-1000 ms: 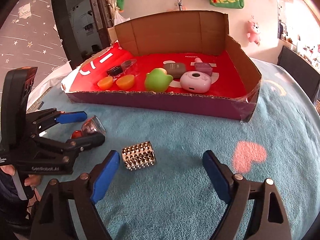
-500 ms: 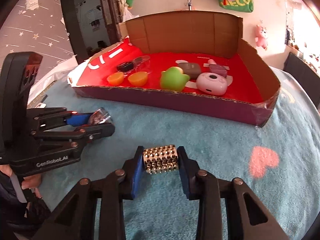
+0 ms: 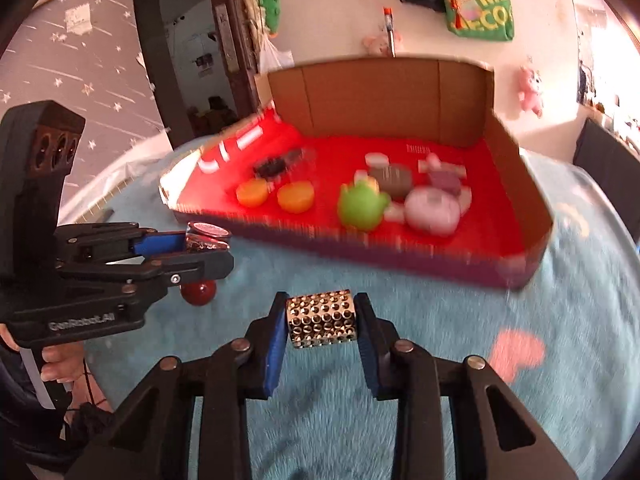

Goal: Organize rigid objects
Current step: 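Carry the glass jar and studded cylinder into the red-lined box with both tools, then lower the jar and cylinder onto the box floor and open both tools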

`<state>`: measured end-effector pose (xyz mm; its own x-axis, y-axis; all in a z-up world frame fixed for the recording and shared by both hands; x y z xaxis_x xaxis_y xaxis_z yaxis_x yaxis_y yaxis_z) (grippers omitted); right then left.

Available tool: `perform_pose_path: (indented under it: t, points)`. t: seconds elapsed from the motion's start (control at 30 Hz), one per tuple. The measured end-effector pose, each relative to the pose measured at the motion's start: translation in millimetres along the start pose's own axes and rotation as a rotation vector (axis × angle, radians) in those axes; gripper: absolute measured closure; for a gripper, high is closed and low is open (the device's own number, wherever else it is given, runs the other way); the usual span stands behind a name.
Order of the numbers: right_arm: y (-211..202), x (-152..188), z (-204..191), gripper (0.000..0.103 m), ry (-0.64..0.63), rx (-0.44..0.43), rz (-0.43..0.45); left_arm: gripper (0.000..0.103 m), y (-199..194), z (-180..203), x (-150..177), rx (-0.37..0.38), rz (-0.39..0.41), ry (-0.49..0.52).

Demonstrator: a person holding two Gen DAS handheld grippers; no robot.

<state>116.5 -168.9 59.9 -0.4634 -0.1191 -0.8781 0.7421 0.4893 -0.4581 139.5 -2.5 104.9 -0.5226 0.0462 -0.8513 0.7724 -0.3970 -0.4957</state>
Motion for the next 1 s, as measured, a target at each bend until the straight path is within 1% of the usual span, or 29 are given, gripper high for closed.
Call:
perform_pose_path:
  t: [0.1,0.17,0.27,0.37,0.47,0.57,0.6,0.8,0.9,1.0]
  points:
    - [5,-37,4,0.068,-0.01,-0.031,0.048,0.074,4,-8,-41,0.015,0.04,0.021]
    - [18,-62,10,0.068,-0.019,-0.027,0.057,0.074,18,-18,-68,0.02,0.036,0.037]
    - [51,-97,26,0.068,-0.023,-0.019,0.025,0.074,53,-40,-101,0.007,-0.009,0.042]
    - [93,-122,45,0.068,-0.003,-0.011,-0.043,0.074,94,-59,-119,-0.019,-0.073,0.065]
    - [136,-134,56,0.068,-0.001,-0.017,-0.124,0.074,136,-78,-123,-0.029,-0.161,0.064]
    - [166,-135,59,0.068,-0.018,-0.013,-0.193,0.074,168,-91,-122,-0.024,-0.228,0.051]
    - [178,-134,60,0.068,-0.028,-0.009,-0.223,0.074,175,-94,-119,-0.024,-0.243,0.048]
    - [213,-124,60,0.068,-0.069,-0.004,-0.327,0.074,207,-104,-108,-0.033,-0.33,0.045]
    - [224,-119,61,0.068,-0.094,0.007,-0.361,0.074,217,-106,-105,-0.038,-0.355,0.044]
    - [232,-117,63,0.068,-0.101,0.012,-0.377,0.074,222,-107,-104,-0.037,-0.364,0.038]
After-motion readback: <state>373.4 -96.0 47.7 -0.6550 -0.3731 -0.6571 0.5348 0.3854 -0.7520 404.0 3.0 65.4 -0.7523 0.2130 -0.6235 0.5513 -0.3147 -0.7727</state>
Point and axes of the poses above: each gripper's, at about its wrist camera, not at the fingertips, and y roughly the way its jaws point, z to its right, x to its underside, the point moved 1 cm from there along y, roughly the way its jaws point, and after that the axes turned 13 degrees about z, right-handed, at the moved point
